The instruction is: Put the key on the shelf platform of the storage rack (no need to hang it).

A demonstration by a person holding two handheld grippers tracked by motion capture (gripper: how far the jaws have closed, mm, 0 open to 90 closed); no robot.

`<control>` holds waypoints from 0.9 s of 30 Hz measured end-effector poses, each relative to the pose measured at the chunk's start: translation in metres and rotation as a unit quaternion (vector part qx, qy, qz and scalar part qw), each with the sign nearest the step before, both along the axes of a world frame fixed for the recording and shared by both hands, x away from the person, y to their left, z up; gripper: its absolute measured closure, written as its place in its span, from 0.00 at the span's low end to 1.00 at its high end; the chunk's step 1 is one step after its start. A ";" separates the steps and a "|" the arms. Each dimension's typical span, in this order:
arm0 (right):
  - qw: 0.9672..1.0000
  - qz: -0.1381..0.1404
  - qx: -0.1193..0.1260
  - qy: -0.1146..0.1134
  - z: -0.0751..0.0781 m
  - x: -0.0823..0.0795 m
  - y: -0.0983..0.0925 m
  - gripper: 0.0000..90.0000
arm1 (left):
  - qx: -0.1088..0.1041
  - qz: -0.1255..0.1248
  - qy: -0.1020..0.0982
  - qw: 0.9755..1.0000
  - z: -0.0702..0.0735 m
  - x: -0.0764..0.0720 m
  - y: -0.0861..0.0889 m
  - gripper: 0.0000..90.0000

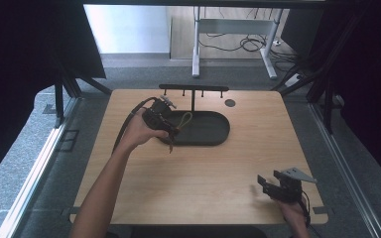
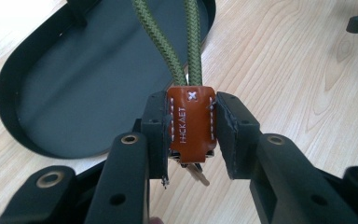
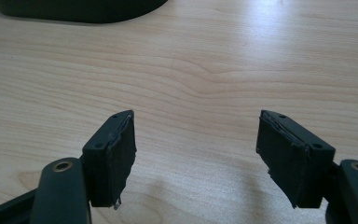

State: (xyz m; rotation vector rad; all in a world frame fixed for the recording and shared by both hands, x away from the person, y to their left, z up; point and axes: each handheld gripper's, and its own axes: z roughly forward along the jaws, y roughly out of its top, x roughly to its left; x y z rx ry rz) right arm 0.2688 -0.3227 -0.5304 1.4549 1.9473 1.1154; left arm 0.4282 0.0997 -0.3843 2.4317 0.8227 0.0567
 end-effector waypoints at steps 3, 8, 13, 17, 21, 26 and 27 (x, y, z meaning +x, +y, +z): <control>1.000 0.000 -0.001 0.000 0.001 -0.001 0.001 0.32 | 0.000 -0.001 0.001 1.000 0.001 0.002 -0.001 0.74; 1.000 0.004 -0.005 -0.003 0.002 -0.002 0.004 0.32 | -0.002 0.001 -0.002 1.000 0.006 0.005 -0.004 0.74; 1.000 0.006 -0.007 0.001 0.000 0.000 0.004 0.32 | -0.005 0.011 -0.011 1.000 0.010 0.011 -0.006 0.74; 1.000 0.004 -0.010 0.005 0.000 -0.001 0.003 0.32 | -0.010 0.004 -0.007 1.000 0.011 0.018 -0.008 0.75; 1.000 0.001 -0.009 0.008 -0.001 -0.001 0.002 0.32 | -0.014 0.005 0.001 1.000 0.007 0.026 -0.008 0.74; 1.000 0.001 -0.010 0.012 -0.002 0.000 0.001 0.32 | -0.015 0.010 0.006 1.000 0.006 0.034 -0.006 0.75; 1.000 0.001 -0.010 0.012 -0.002 0.000 0.001 0.32 | -0.019 0.009 0.005 1.000 0.006 0.037 -0.006 0.74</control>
